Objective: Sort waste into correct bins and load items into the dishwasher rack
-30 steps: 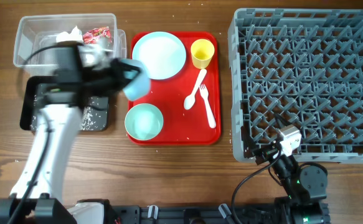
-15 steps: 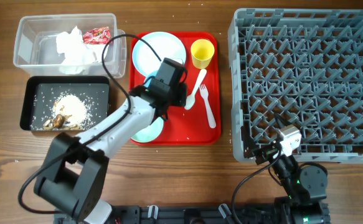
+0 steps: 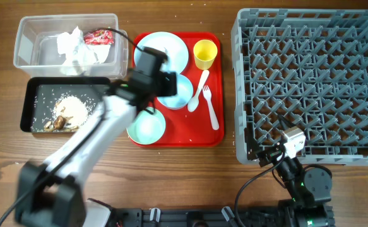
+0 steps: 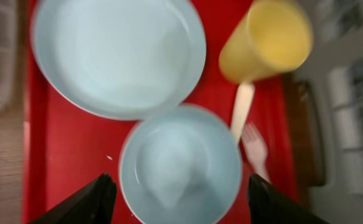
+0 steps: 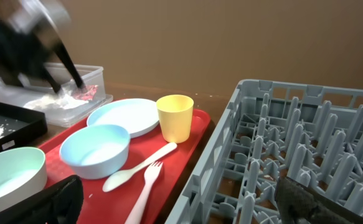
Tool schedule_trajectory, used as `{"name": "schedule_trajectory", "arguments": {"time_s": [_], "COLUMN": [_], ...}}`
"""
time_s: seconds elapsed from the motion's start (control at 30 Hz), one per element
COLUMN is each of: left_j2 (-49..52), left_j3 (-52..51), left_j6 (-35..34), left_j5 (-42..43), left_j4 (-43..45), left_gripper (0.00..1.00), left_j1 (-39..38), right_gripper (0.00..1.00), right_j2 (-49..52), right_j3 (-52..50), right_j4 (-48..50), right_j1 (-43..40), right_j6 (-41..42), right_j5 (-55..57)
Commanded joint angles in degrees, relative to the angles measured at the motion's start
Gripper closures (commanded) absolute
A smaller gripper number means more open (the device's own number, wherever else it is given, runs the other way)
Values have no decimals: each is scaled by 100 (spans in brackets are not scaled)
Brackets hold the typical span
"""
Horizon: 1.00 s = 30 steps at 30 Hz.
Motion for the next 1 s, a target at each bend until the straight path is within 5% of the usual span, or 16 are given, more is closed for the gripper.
{"name": "schedule_trajectory", "arguments": {"time_s": [0.0, 0.07, 0.3, 0.6, 0.97], "left_j2": [-1353, -1954, -2796, -2166, -1727], "left_j3": [219, 219, 216, 216, 216], "left_j6": [-125, -116, -50, 1777, 1814], "left_j5": [968, 1008, 925, 1357, 1355], "left_j4": [-306, -544, -1390, -1965, -2035], "left_gripper": [16, 0, 0, 0, 0], "left_j1": [1119, 1827, 3947, 4050, 4052], "right_gripper": [0, 0, 0, 0, 0], "right_j2": [-35, -35, -35, -35, -35], "right_j3": [-7, -7, -7, -7, -7], "right_j4": [17, 17, 17, 17, 17], "right_j1": [35, 35, 35, 35, 35], "right_j6": [-96, -96, -94, -96, -96], "right_j5": [-96, -96, -96, -96, -94]}}
